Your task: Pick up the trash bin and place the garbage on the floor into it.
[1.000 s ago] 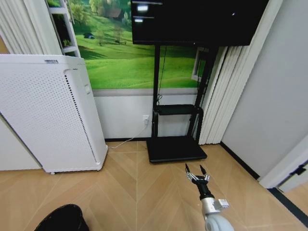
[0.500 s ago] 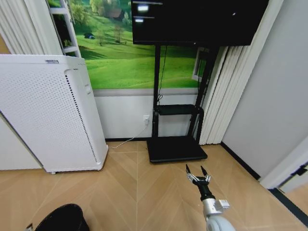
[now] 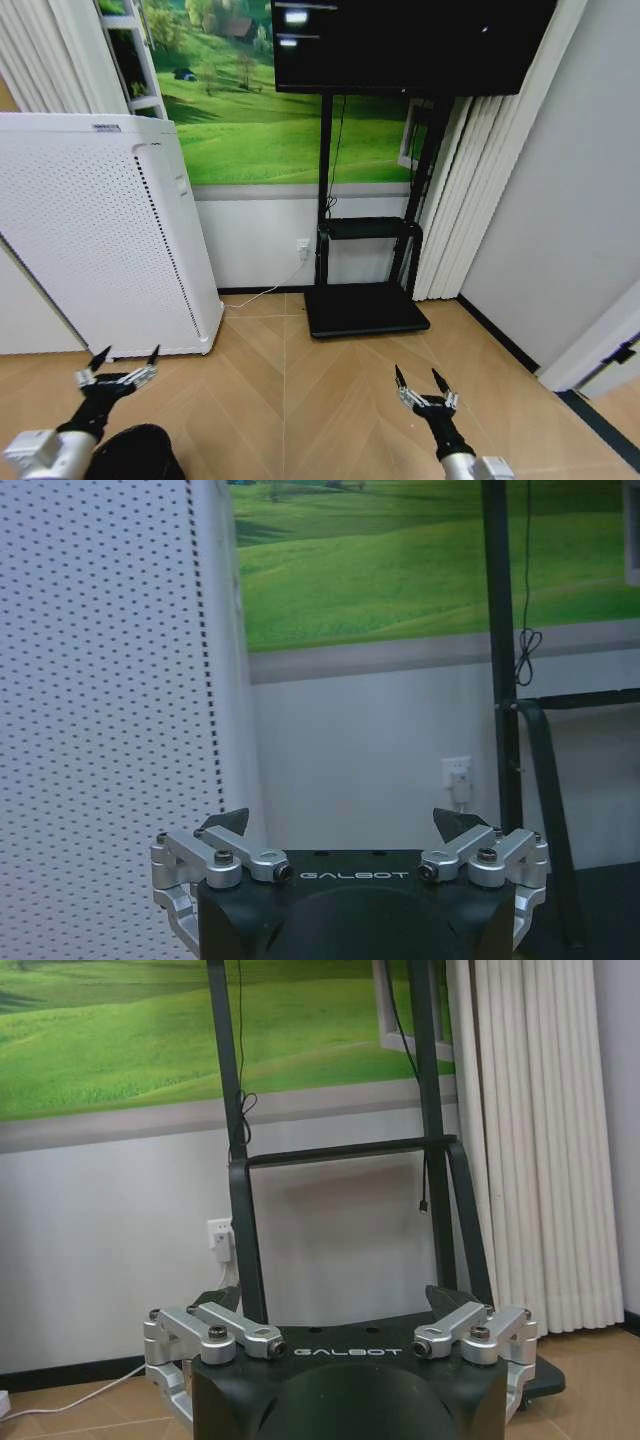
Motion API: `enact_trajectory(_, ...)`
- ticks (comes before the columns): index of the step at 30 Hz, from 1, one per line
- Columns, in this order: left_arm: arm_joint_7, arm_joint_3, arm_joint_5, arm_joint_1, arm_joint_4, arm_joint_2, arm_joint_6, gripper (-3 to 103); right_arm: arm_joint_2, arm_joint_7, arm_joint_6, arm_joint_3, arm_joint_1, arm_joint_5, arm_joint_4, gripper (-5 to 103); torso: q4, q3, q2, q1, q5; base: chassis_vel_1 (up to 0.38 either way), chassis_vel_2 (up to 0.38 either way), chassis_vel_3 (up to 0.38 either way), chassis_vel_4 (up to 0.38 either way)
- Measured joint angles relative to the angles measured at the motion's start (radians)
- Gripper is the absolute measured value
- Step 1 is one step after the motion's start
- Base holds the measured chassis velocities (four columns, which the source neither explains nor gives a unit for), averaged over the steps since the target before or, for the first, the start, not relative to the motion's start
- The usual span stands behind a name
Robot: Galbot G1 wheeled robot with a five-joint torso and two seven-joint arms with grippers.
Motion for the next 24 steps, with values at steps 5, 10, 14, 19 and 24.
enact_trajectory(5,-0.025,0.084,0.044,-0.028,-0.017,-0.008,0.014,100,0.029,-0.013,0.008,0.000,-0.010,-0.015,0.002,100,-0.0001,0.000,0.000,0.000,0.0000,0.000,0.000,0.000,0.000)
enact_trajectory(10,-0.047,0.160,0.070,-0.017,-0.035,-0.025,0.036,100,0.017,-0.027,0.012,-0.004,0.008,-0.020,-0.020,100,0.0001,0.000,0.000,0.000,0.0001,0.000,0.000,0.000,0.000)
enact_trajectory(14,-0.062,0.181,0.098,0.021,-0.037,-0.058,0.033,100,-0.013,-0.020,0.012,-0.002,0.045,-0.002,-0.039,100,0.0002,0.000,0.000,0.000,0.0002,0.000,0.000,0.000,0.000)
enact_trajectory(19,-0.062,0.176,0.118,0.045,-0.043,-0.079,0.020,100,-0.045,-0.017,0.012,0.006,0.069,0.017,-0.056,100,0.0003,0.000,0.000,0.000,0.0002,0.000,0.000,0.000,0.000)
enact_trajectory(24,-0.066,0.169,0.130,0.060,-0.055,-0.097,0.032,100,-0.071,-0.013,0.012,0.017,0.084,0.032,-0.065,100,0.0002,0.000,0.000,0.000,0.0001,0.000,0.000,0.000,0.000)
